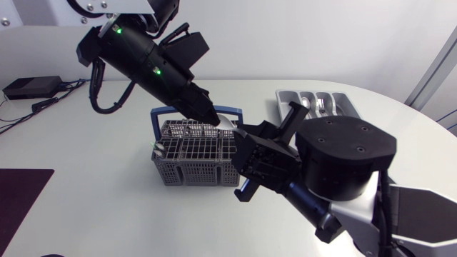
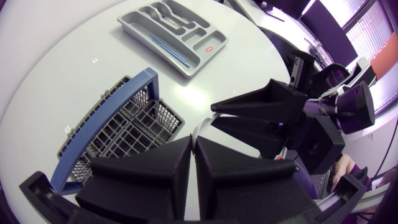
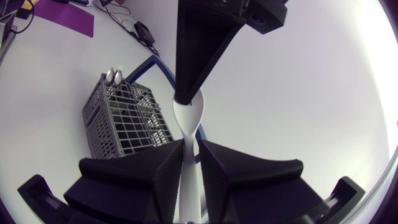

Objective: Unload the cutlery basket into the drawer organizer.

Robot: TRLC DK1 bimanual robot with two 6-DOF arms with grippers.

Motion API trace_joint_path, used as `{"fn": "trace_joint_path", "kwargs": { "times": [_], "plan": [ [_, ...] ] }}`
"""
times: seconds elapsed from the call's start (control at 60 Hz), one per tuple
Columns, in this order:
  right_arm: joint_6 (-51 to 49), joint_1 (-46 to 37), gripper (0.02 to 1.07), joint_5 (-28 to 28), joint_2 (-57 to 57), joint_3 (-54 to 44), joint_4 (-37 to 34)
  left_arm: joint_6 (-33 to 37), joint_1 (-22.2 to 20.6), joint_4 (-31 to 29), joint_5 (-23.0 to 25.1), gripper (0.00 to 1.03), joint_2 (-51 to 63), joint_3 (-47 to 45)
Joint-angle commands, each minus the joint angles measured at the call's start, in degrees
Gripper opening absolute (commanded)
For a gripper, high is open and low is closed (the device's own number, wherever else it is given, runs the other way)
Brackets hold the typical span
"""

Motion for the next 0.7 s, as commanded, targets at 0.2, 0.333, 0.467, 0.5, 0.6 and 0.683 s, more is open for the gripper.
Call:
{"fn": "trace_joint_path", "kwargs": {
  "times": [0.2, 0.333, 0.467, 0.5, 0.6, 0.683],
  "plan": [
    [-0.8, 0.4, 0.18, 0.8, 1.0, -0.5, -0.1, -1.1, -0.8, -0.2, 0.0, 0.07, 0.5, -1.0],
    [-0.6, 0.7, 0.17, 1.2, 1.1, -0.5, -0.1, -1.4, -0.8, -0.2, 0.1, 0.07, 0.3, -0.7],
    [-0.4, 0.8, 0.16, 1.2, 1.4, -0.8, -0.2, -1.5, -1.0, -0.3, 0.2, 0.07, 0.0, -0.5],
    [-0.4, 0.7, 0.16, 1.2, 1.4, -0.9, -0.1, -1.6, -1.2, -0.3, 0.1, 0.07, 0.0, -0.4],
    [-0.4, 0.7, 0.16, 1.2, 1.0, -1.0, 0.1, -1.7, -1.4, -0.3, 0.2, 0.08, -0.3, -0.2],
    [-0.4, 0.8, 0.16, 1.2, 0.8, -1.0, 0.0, -1.8, -1.4, -0.2, 0.3, 0.19, -0.5, -0.1]
  ]
}}
